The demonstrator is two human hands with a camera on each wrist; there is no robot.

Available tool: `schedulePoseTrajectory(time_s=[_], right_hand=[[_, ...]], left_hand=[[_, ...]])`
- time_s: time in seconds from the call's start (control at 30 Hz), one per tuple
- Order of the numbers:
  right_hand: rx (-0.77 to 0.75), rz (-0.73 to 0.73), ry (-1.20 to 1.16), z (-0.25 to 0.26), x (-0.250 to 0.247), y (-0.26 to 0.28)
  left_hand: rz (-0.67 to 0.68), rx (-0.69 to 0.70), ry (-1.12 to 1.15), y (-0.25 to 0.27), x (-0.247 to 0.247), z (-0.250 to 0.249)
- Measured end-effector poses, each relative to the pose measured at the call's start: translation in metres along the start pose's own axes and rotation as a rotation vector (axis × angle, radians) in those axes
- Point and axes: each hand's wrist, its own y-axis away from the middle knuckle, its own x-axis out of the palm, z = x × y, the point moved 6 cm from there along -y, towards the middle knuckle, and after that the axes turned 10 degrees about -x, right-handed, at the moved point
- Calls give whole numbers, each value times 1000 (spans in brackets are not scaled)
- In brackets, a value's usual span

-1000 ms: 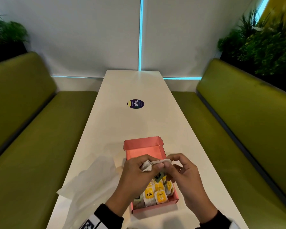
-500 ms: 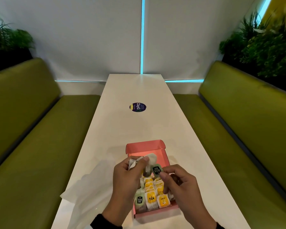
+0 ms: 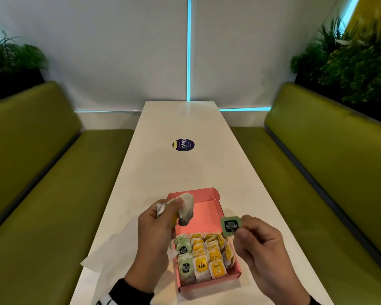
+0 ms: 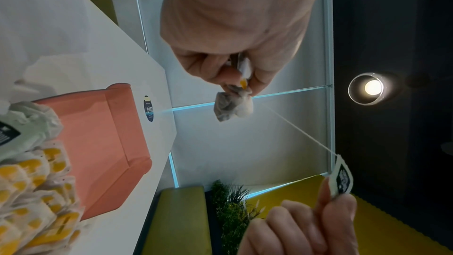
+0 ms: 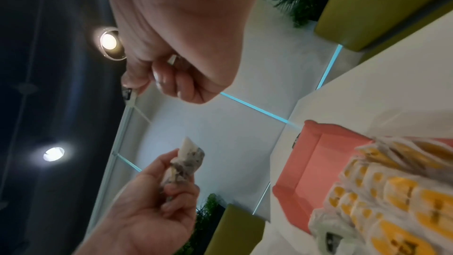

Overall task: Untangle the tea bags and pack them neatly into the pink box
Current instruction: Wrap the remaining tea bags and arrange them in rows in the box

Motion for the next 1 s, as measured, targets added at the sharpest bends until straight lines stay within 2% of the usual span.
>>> schedulePoseTrajectory(time_s=[0.13,0.27,0.47,0.6,0.83,1.0], right_hand=[[74,-118,17,3,-6,1],[226,-58,46,3,-6,1],[245,20,98,6,-3,2],[186,50,122,9,-4,0],[47,-8,74,15,-5,-4],[-50,-80,-126,30,-8,-8]], left_hand=[[-25,23,36,3,-1,-6],[-69,69,82,1,-6,-17],[-79,145,69,1,-6,-28],[-91,172,53,1,-4,-30],[-114,183,52,3,-2,-31],[-177,123,127,-3,-14,-36]])
